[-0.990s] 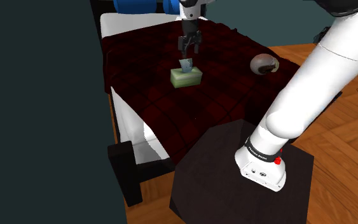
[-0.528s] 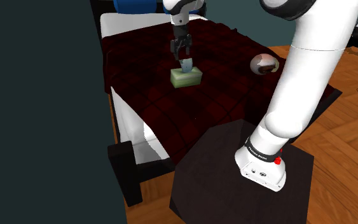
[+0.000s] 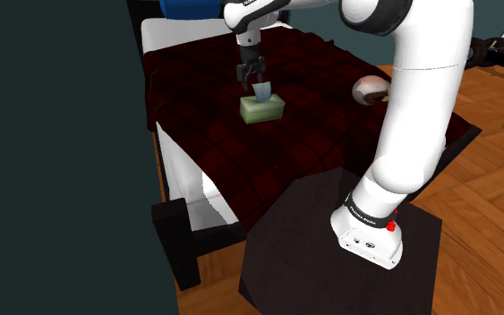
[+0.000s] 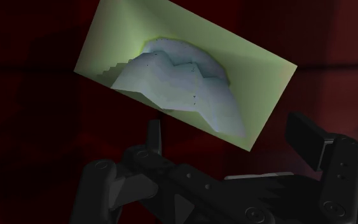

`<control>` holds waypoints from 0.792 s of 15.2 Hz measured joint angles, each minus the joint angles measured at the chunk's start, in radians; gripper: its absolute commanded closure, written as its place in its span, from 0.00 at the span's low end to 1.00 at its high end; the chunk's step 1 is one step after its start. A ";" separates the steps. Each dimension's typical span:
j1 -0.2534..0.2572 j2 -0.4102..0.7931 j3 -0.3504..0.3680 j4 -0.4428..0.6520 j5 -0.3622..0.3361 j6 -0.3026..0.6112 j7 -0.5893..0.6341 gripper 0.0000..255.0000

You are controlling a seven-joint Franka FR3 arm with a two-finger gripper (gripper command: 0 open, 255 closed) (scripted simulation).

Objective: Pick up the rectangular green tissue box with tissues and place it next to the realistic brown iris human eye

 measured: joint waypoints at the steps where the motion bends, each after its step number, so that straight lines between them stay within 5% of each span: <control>1: -0.001 0.002 0.000 -0.011 0.000 0.013 -0.001 0.00; 9: -0.002 0.008 0.000 -0.037 0.001 0.046 -0.001 0.00; 10: -0.002 0.008 0.000 -0.037 0.001 0.046 -0.001 1.00; 12: -0.002 0.008 0.000 -0.037 0.001 0.046 -0.001 1.00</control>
